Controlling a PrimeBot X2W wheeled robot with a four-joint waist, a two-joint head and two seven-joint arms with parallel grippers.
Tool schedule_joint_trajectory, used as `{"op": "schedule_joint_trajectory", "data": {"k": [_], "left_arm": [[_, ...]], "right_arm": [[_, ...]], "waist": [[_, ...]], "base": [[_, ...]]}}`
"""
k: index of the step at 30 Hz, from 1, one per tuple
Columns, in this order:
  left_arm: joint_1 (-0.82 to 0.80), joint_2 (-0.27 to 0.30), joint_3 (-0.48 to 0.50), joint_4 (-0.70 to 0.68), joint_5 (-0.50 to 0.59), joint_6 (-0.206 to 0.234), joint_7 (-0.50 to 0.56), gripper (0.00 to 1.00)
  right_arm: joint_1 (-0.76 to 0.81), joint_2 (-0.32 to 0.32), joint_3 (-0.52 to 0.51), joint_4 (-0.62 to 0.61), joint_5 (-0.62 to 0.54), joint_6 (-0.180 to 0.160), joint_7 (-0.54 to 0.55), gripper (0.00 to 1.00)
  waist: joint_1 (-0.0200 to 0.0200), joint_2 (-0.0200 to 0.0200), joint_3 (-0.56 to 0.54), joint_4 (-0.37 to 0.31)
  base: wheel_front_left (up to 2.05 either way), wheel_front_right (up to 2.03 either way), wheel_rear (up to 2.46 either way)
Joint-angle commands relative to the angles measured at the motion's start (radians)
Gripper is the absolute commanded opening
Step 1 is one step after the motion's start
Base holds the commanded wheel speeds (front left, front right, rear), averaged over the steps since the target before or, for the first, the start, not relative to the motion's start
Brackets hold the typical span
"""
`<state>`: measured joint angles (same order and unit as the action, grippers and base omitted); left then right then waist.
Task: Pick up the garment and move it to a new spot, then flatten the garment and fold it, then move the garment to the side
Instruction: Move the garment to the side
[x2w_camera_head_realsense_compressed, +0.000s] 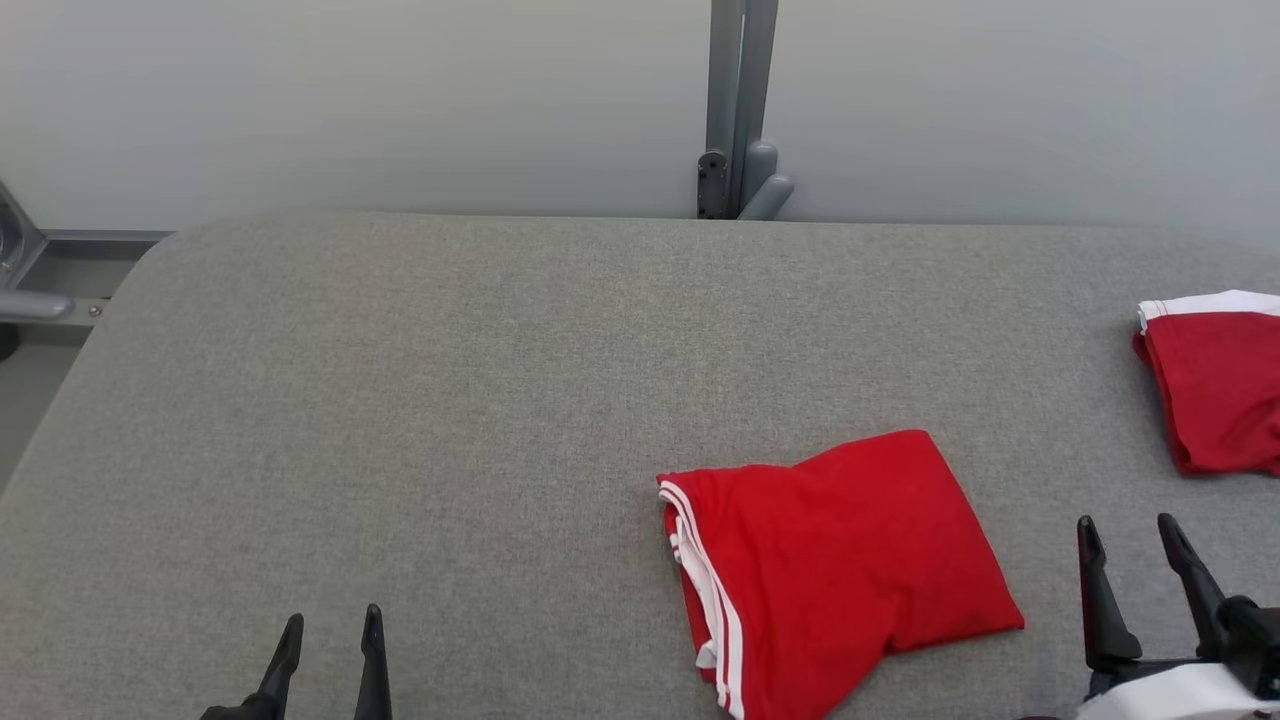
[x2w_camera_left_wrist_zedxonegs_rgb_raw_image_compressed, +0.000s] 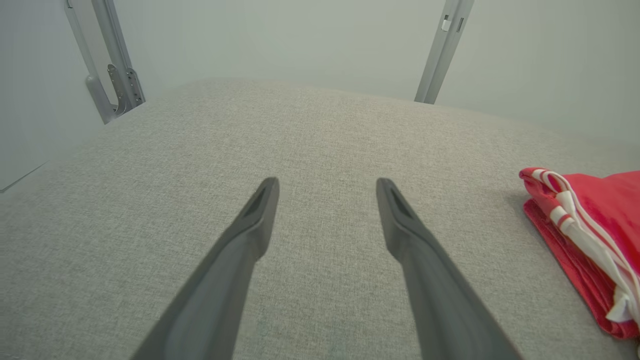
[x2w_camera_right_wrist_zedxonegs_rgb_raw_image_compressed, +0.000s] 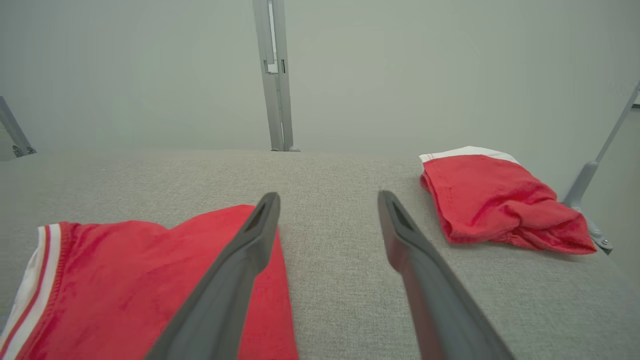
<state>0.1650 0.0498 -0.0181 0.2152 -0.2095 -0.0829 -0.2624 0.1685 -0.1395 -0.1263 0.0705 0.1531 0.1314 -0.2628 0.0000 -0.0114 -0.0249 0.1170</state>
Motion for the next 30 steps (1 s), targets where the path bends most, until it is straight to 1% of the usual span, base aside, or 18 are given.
{"op": "schedule_joint_trajectory", "data": {"k": [1, 4, 5, 8, 9, 10, 12, 14, 15, 17, 19, 22, 23, 24, 27, 30], "left_arm": [[-0.009, 0.002, 0.006, -0.006, -0.001, 0.005, -0.003, 1.0], [0.005, 0.002, 0.009, -0.009, 0.003, 0.005, -0.003, 1.0], [0.008, 0.002, 0.011, -0.009, 0.005, 0.004, -0.003, 1.0], [0.015, 0.002, 0.011, -0.007, 0.013, -0.001, -0.003, 1.0], [0.009, 0.002, 0.008, -0.005, 0.018, -0.004, -0.003, 1.0], [0.0, 0.002, 0.005, -0.003, 0.022, -0.006, -0.003, 1.0], [-0.016, 0.002, 0.006, -0.004, 0.025, -0.011, -0.003, 1.0], [-0.027, 0.002, 0.006, -0.001, 0.03, -0.013, -0.003, 1.0], [-0.032, 0.002, 0.002, 0.002, 0.036, -0.015, -0.003, 1.0], [-0.041, 0.002, -0.002, 0.006, 0.041, -0.019, -0.003, 1.0], [-0.05, 0.002, -0.006, 0.009, 0.042, -0.02, -0.003, 1.0], [-0.058, 0.002, -0.009, 0.008, 0.036, -0.021, -0.003, 1.0], [-0.058, 0.002, -0.01, 0.006, 0.033, -0.019, -0.003, 1.0], [-0.057, 0.002, -0.01, 0.005, 0.03, -0.016, -0.003, 1.0], [-0.054, 0.002, -0.009, -0.009, 0.017, -0.007, -0.003, 1.0], [-0.064, 0.002, -0.011, -0.027, 0.01, -0.006, -0.003, 1.0]], "right_arm": [[-0.026, -0.004, 0.019, 0.022, 0.032, -0.002, -0.002, 1.0], [-0.089, -0.04, 0.081, 0.097, 0.117, -0.002, 0.01, 1.0], [-0.122, -0.054, 0.1, 0.123, 0.148, -0.002, 0.052, 1.0], [-0.232, -0.105, 0.178, 0.2, 0.242, -0.001, 0.253, 1.0], [-0.269, -0.137, 0.205, 0.225, 0.252, -0.002, 0.312, 1.0], [-0.302, -0.153, 0.241, 0.249, 0.273, -0.001, 0.366, 1.0], [-0.37, -0.173, 0.297, 0.299, 0.307, -0.001, 0.444, 1.0], [-0.437, -0.19, 0.339, 0.36, 0.324, -0.001, 0.493, 1.0], [-0.463, -0.195, 0.356, 0.397, 0.332, -0.001, 0.511, 1.0], [-0.502, -0.178, 0.385, 0.462, 0.363, -0.001, 0.542, 1.0], [-0.536, -0.176, 0.407, 0.524, 0.375, -0.001, 0.562, 1.0], [-0.565, -0.162, 0.455, 0.58, 0.42, -0.001, 0.574, 1.0], [-0.573, -0.158, 0.474, 0.584, 0.443, -0.001, 0.574, 0.55], [-0.581, -0.163, 0.489, 0.587, 0.46, -0.001, 0.567, 0.0], [-0.617, -0.179, 0.56, 0.563, 0.505, -0.001, 0.559, 0.0], [-0.689, -0.215, 0.606, 0.525, 0.541, -0.001, 0.544, 0.0]], "waist": [[0.0, 0.0114, 0.007, -0.001], [0.0, 0.0114, 0.018, -0.01], [0.0, 0.0114, 0.021, -0.014], [0.0, 0.0114, 0.039, -0.025], [0.0, 0.0114, 0.048, -0.024], [0.0, 0.0114, 0.056, -0.022], [0.0, 0.0114, 0.07, -0.02], [0.0, 0.0114, 0.082, -0.016], [0.0, 0.0114, 0.086, -0.012], [0.0, 0.0114, 0.092, -0.003], [0.0, 0.0114, 0.094, 0.005], [0.0, 0.0114, 0.097, 0.011], [0.0, 0.0114, 0.098, 0.011], [0.0, 0.0114, 0.1, 0.009], [0.0, 0.0114, 0.113, -0.014], [0.0, 0.0114, 0.135, -0.052]], "base": [[0.0, 0.0, 0.0], [0.0, 0.0, 0.0], [0.0, 0.0, 0.0], [0.0, 0.0, 0.0], [0.0, 0.0, 0.0], [0.0, 0.0, 0.0], [0.0, 0.0, 0.0], [0.0, 0.0, 0.0], [0.0, 0.0, 0.0], [0.0, 0.0, 0.0], [0.0, 0.0, 0.0], [0.0, 0.0, 0.0], [0.0, 0.0, 0.0], [0.0, 0.0, 0.0], [0.0, 0.0, 0.0], [0.0, 0.0, 0.0]]}}
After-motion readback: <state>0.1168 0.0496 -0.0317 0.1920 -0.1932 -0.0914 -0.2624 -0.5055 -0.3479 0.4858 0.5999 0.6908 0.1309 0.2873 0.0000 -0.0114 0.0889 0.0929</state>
